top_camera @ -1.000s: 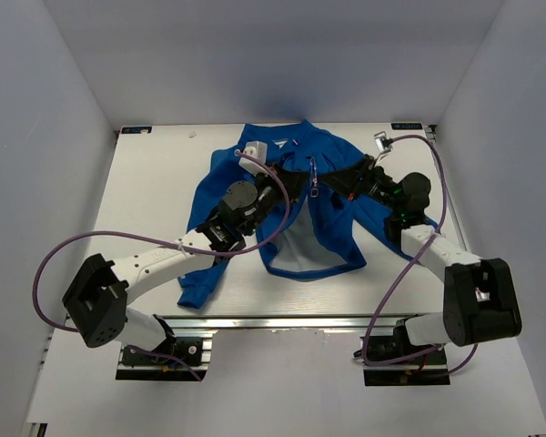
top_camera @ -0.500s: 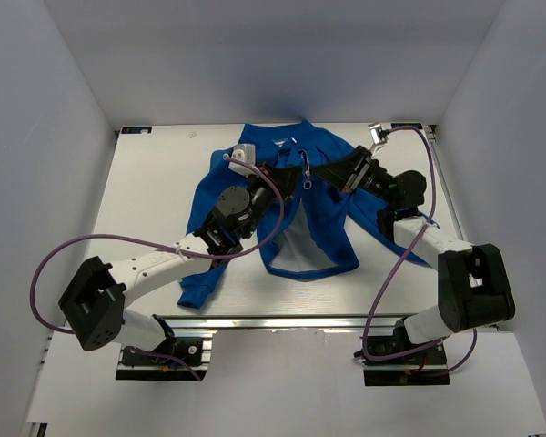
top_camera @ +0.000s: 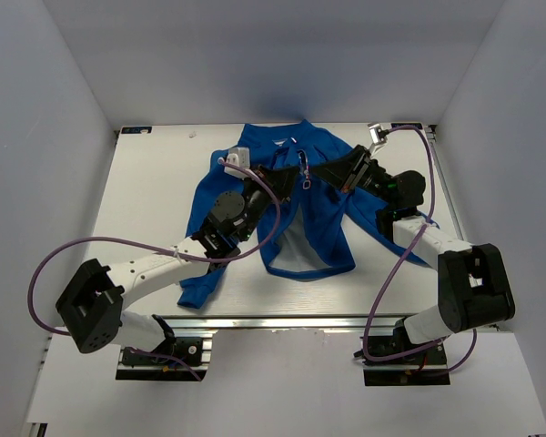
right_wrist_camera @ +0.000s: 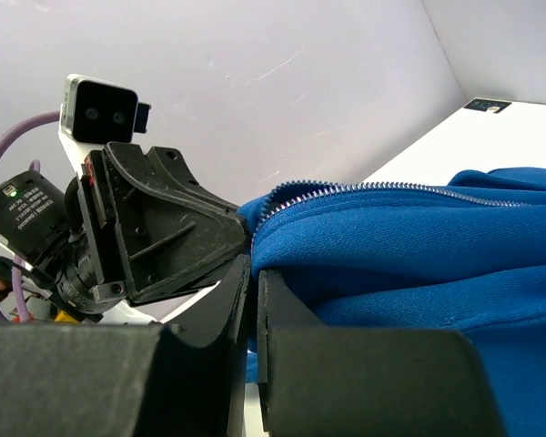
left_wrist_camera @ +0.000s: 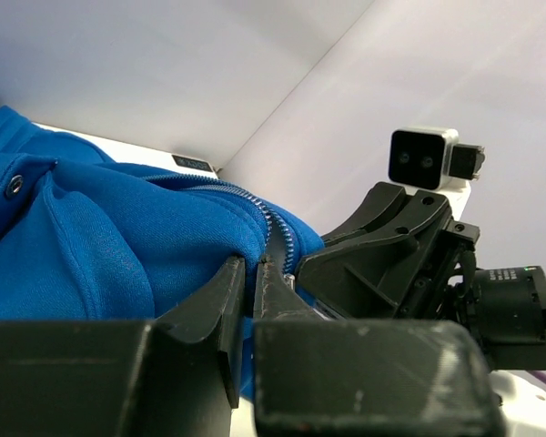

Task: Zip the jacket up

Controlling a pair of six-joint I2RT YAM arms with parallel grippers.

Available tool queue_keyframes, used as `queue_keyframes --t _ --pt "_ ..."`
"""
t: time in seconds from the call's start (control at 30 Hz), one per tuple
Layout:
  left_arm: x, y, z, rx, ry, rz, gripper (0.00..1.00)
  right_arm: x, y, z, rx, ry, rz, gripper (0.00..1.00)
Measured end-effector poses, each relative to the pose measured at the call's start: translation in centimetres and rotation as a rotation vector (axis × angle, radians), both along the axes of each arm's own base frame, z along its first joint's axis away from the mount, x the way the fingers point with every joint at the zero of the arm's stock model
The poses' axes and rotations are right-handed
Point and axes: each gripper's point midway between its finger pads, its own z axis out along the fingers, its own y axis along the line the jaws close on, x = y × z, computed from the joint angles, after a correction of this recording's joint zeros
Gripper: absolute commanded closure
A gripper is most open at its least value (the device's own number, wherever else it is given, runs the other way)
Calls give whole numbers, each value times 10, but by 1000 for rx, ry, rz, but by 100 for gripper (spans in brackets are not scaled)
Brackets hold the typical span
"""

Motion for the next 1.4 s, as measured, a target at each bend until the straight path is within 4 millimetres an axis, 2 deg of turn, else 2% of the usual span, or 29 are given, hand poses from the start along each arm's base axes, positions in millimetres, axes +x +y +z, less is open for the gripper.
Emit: queue_keyframes --t 0.3,0.73,1.4 --pt "-3 3 2 -42 -9 -5 100 2 1 2 11 1 -17 100" --pt "-5 4 14 -94 -35 -9 100 0 8 2 13 2 -12 100" --pt "-4 1 9 -93 -19 -16 100 3 10 1 39 50 -12 100"
